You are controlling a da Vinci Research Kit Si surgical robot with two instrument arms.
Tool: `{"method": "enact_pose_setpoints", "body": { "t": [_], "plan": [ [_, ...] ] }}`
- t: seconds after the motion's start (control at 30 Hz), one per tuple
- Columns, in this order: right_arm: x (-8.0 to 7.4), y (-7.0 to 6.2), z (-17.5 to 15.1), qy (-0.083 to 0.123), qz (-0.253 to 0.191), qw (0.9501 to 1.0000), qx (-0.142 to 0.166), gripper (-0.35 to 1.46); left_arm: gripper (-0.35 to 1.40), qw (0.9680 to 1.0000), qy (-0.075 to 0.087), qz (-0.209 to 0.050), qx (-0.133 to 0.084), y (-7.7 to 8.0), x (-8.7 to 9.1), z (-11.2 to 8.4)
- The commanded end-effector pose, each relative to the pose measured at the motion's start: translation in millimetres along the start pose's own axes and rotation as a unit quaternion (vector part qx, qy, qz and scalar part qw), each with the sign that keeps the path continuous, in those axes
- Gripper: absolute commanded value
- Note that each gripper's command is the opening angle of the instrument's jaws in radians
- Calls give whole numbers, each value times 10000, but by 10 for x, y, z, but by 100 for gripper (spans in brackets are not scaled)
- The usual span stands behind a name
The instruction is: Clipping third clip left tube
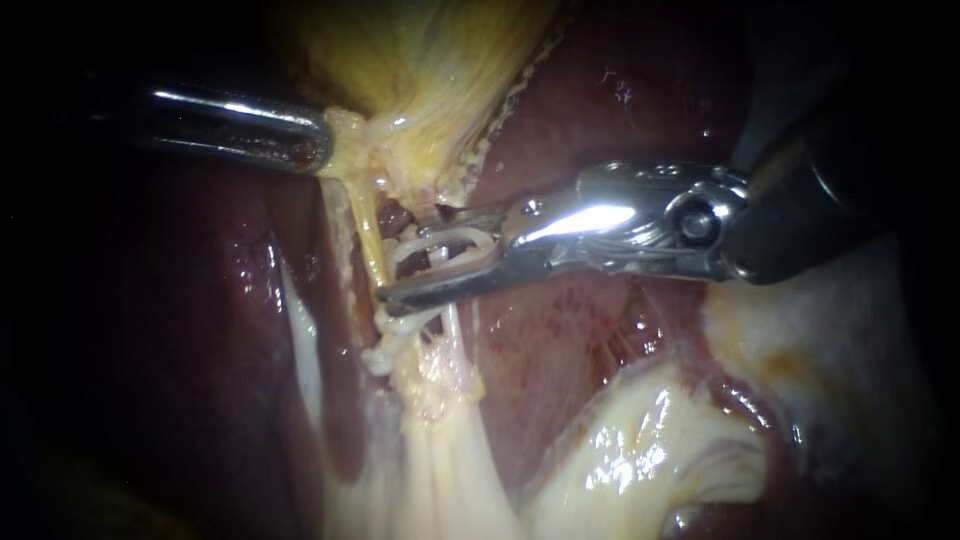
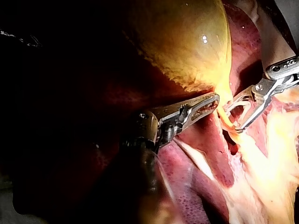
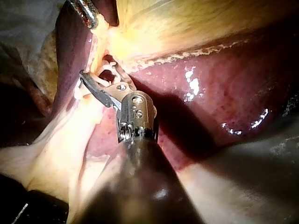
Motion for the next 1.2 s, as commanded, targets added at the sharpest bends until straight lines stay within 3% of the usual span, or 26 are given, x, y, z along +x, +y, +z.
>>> {"method": "enact_pose_setpoints", "body": {
  "t": [0.03, 0.27, 0.47, 0.77, 0.93, 1.2],
  "plan": [
    [1, 1, 2, 28, 31, 10000, 8, 45, -35, 10000, 0, 2, 0, 0, 0, 0],
    [9, 4, 16, 260, 173, 9994, 111, 45, -35, 10000, 4, 4, 11, 0, 0, 2],
    [13, 2, 24, 515, 408, 9963, 556, 45, -35, 10000, 4, 4, 10, 0, 1, 2],
    [22, -10, 21, 1126, 645, 9783, 1614, 43, -35, 10000, 4, 5, 10, 0, 1, 2],
    [32, -20, 16, 1282, 674, 9743, 1723, 42, -35, 10000, 4, 5, 9, 0, 1, 2],
    [42, -20, 9, 1344, 726, 9744, 1651, 31, -35, 10000, 4, 5, 9, 0, 1, 2]
  ]
}}
